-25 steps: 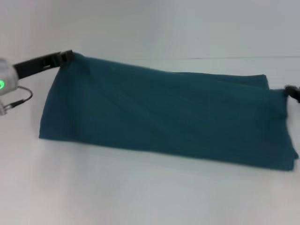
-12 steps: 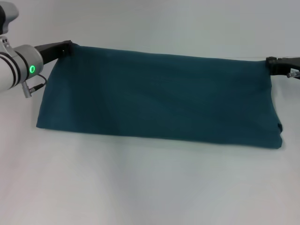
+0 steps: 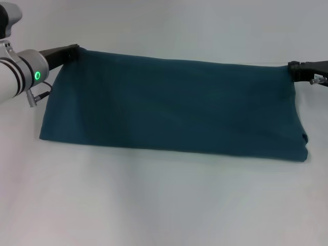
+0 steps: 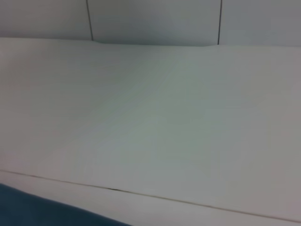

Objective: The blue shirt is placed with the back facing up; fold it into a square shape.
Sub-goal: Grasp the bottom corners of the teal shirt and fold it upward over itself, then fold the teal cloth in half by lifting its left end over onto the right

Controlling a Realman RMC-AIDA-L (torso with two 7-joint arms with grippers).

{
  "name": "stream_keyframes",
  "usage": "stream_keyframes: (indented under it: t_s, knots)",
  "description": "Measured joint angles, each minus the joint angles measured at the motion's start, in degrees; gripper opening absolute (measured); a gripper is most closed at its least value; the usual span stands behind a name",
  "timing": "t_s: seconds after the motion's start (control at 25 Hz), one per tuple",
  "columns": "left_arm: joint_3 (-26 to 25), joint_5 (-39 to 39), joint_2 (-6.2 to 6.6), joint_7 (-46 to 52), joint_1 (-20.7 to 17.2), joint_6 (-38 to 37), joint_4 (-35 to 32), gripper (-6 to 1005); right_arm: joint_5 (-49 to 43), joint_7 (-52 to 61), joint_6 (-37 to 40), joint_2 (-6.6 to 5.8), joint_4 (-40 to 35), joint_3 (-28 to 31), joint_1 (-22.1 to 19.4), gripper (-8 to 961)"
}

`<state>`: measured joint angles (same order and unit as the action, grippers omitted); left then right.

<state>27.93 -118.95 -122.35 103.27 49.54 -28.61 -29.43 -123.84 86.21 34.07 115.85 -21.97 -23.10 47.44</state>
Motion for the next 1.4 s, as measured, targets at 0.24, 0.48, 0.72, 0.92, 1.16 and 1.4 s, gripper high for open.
stream_keyframes:
  t_s: [0.24,0.48,0.72,0.92,1.16,1.4]
  knots:
    - [0.1,1.8,-0.3,0.0,-0.3,1.8,0.1,160,0.1,-0.2,0.0,-0.01,-0.1,-1.7,0.1,47]
    - [-0.1,3.8,-0.57,0.0,-0.8,3.7,0.2,202,0.2,-0.5,-2.4,0.77,-1.4,-2.7,-0.3,93]
    - [-0.3,4.0,-0.49,0.5,-1.6,3.8,0.2,431,0.2,0.6,-1.6,0.28,-1.8,-2.7,-0.6,323]
    - [-0.1,4.5,0.36,1.7,-3.6,-1.5,-0.5,625,-0.2,6.0,5.4,-1.4,-2.9,-2.8,-1.7,553]
    - [0.1,4.5,0.91,2.6,-7.9,-14.5,-4.2,777,-0.3,14.5,19.7,-2.7,-8.5,-2.8,-6.0,732]
    - [0.2,3.9,0.86,4.2,-11.7,-23.0,-7.8,878,-0.3,21.4,32.0,-3.17,-13.2,-3.0,-10.1,730]
